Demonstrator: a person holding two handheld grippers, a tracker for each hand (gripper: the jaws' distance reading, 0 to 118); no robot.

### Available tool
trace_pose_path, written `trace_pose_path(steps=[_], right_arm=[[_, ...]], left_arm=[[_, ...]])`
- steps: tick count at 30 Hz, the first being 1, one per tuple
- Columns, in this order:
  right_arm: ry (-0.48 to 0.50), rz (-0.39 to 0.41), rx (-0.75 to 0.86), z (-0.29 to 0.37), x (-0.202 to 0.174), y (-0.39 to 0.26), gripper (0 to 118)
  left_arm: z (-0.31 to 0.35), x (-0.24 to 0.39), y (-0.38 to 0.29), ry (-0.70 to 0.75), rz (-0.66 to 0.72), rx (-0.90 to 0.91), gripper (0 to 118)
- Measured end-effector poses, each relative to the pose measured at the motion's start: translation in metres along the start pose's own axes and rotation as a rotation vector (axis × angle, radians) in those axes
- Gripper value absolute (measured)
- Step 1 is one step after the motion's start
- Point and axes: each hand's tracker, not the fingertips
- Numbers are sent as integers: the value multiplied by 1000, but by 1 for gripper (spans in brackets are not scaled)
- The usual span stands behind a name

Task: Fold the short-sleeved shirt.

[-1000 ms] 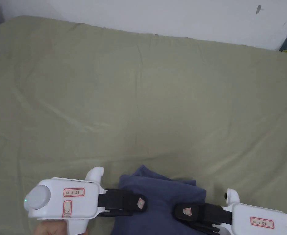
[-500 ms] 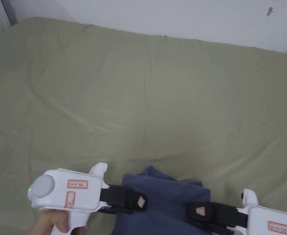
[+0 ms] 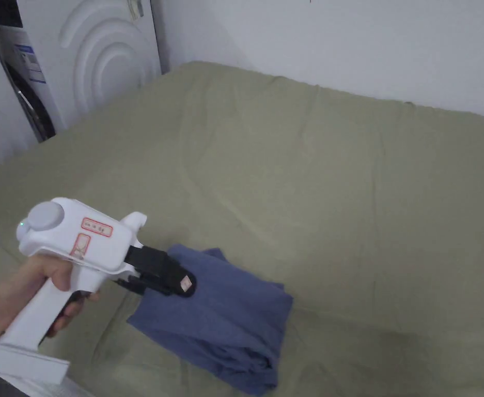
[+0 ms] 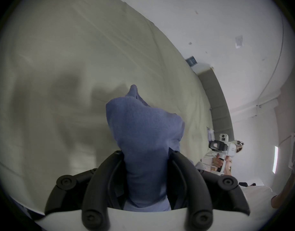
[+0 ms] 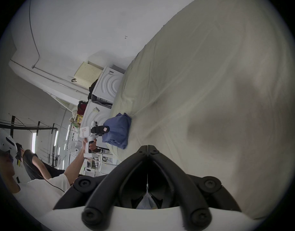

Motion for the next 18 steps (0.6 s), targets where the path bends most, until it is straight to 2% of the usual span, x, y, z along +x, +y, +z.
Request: trace_pose_path(steps=[5,9,10,11,12,13,16,18], right_arm=[[-36,-20,9,-3,-3,0,0],[-34,-13,8,-4,-8,4,0],[-34,-12,6,-4,-8,5,0],[-34,-9,5,-3,-8,5,0],[-37,-7,7,-2,-9,4,0],[-35,-7,14,0,-9,3,0],[-23,-1,23,5,-10,3,0],[-28,12,34,11,-11,6,0]], left_arm=[[27,-43,24,21,74,26,35],[24,-43,34,39,53,22,37],[22,-41,36,37,54,20,46],[22,-39,38,32,56,24,67],[22,-37,39,24,52,23,105],[24,-32,37,20,47,25,118],[47,-9,29,159,20,98,118],[55,6,26,175,-5,94,118]])
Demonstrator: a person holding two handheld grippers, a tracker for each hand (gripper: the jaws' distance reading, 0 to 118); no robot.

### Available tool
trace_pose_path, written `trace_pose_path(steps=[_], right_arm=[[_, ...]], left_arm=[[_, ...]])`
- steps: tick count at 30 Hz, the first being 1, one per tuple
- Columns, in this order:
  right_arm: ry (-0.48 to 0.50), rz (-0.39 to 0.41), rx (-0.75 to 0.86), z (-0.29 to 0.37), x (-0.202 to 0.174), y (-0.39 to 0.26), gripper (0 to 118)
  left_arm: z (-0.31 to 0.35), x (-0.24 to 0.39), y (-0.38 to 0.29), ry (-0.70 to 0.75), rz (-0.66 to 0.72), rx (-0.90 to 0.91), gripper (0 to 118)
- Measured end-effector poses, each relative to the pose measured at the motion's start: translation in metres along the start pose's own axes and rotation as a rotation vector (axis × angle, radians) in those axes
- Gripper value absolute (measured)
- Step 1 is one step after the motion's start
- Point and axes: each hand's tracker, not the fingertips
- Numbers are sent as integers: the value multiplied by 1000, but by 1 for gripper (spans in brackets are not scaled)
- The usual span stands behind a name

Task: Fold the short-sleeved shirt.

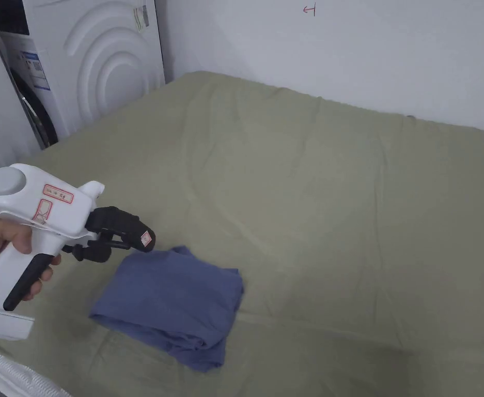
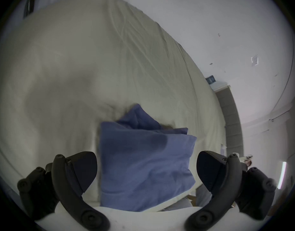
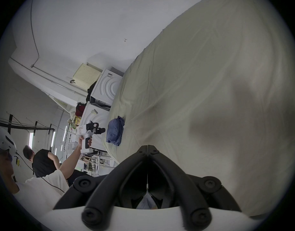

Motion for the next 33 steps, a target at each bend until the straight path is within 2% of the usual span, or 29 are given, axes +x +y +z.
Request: trace_pose_path(steps=[2,3,4,5,6,8,9,11,13,14,16,18,19,20,22,25,30,33], right_arm=[[-2,17,26,6,-4,2,0],[0,27,41,11,-8,4,0],[-9,55,68,18,-12,5,0],[-34,80,92,22,-17,7,0],[-86,114,121,28,-24,9,0],[-135,176,177,41,-38,13,0],[-181,213,223,48,-47,15,0],[-310,297,294,59,-65,18,0],[-468,403,389,72,-84,18,0],[-530,447,421,76,-93,18,0],[-664,541,490,83,-111,19,0],[-719,610,547,90,-127,17,0],[-749,638,582,93,-135,15,0],[-751,659,612,94,-127,18,0],[-760,692,637,98,-135,14,0],[-725,688,652,103,-141,11,0],[-760,740,680,107,-147,5,0],[-739,721,683,111,-147,2,0]], left_arm=[[14,27,-10,56,-51,50,115],[18,27,-10,76,-92,68,106],[25,44,-17,88,-116,115,82],[28,57,-20,51,-117,136,36],[28,76,-28,63,-141,136,0],[22,122,-48,139,-236,207,0],[18,145,-59,76,-245,252,0],[8,193,-82,43,-265,275,0],[-10,252,-109,74,-360,368,0],[-18,276,-120,95,-341,415,0],[-34,322,-136,129,-397,472,0],[-47,364,-160,143,-451,620,0],[-49,383,-168,124,-458,634,0],[-53,395,-174,113,-480,668,0],[-64,419,-190,127,-482,739,0],[-75,442,-205,242,-551,834,0],[-76,452,-214,255,-588,821,0],[-67,448,-219,266,-591,854,0]])
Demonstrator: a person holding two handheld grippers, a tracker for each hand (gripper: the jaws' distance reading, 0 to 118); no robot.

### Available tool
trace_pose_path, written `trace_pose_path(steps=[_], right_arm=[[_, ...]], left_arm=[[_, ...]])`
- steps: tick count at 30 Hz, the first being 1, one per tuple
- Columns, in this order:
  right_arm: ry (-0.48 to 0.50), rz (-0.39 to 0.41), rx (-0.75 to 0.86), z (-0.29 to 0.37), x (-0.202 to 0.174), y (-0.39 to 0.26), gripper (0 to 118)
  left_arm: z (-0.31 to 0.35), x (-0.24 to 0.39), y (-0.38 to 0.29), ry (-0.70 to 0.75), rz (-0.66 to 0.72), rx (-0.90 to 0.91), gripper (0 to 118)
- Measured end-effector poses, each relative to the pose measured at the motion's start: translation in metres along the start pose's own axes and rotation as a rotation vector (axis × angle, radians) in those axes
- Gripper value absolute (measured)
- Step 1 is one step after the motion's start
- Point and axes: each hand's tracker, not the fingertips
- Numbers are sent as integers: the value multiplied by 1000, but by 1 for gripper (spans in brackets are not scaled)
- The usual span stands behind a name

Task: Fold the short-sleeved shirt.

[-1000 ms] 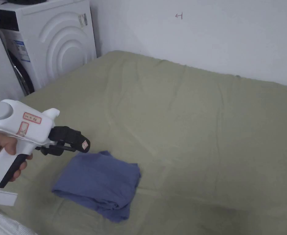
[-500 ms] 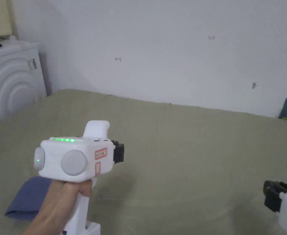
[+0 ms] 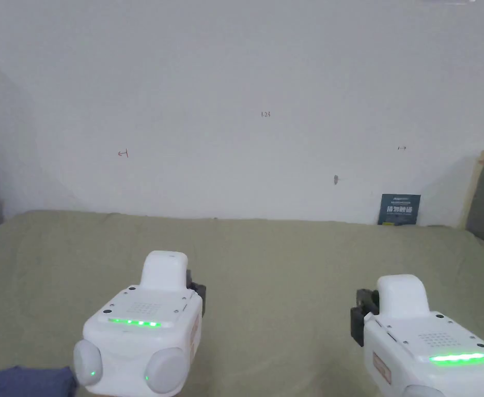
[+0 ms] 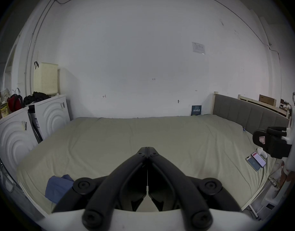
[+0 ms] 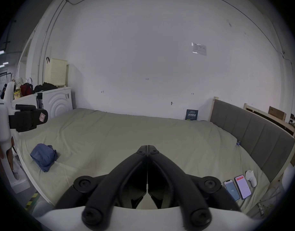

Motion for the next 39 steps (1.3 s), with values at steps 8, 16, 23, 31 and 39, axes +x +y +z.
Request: trace_pose_path(steps=[8,16,23,31,39], right_arm=[[-23,-22,9,4,6,1,0],[-47,-24,39,5,6,4,96],[-62,-31,51,11,8,11,118],[-44,-49,23,12,9,7,118],[-46,-38,21,13,8,11,118]], left_arm=[[12,-11,5,24,-30,27,0],[9,-10,9,24,-5,37,118],[12,-17,8,43,6,48,118],[24,-10,9,5,-61,61,118],[25,-26,23,-36,71,21,118]])
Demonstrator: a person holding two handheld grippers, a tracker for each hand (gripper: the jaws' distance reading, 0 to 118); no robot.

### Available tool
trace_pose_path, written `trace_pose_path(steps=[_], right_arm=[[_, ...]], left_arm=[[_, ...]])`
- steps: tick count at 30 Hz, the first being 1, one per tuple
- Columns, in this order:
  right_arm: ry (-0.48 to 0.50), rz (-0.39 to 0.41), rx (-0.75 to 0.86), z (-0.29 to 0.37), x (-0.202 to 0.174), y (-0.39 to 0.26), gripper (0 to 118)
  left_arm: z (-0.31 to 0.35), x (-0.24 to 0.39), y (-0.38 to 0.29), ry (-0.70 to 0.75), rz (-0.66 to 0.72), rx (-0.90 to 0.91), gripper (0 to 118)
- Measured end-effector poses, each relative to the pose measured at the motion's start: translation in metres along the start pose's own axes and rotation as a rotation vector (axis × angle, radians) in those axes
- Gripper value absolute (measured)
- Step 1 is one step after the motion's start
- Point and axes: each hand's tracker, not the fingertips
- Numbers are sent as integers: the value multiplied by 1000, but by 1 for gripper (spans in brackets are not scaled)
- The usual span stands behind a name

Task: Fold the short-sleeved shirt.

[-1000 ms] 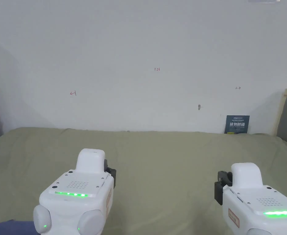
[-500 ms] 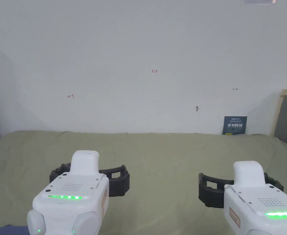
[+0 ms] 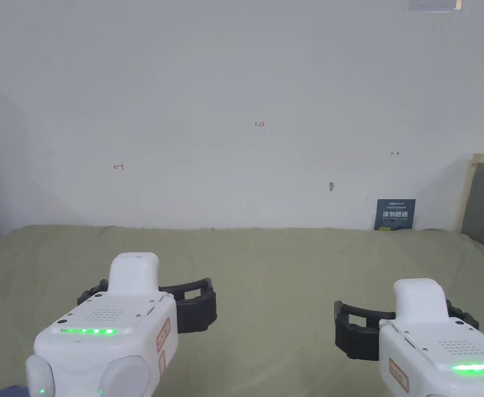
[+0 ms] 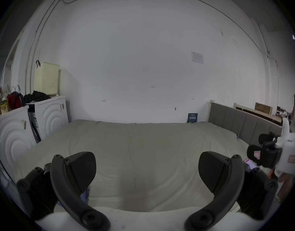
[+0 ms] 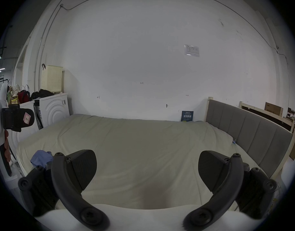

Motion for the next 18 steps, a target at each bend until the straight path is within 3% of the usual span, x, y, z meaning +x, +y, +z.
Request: trace_pose_path(steps=[18], right_arm=[[11,7,-9,-4,-3,2,118]], left_arm=[[0,-3,0,13,-8,-45,118]])
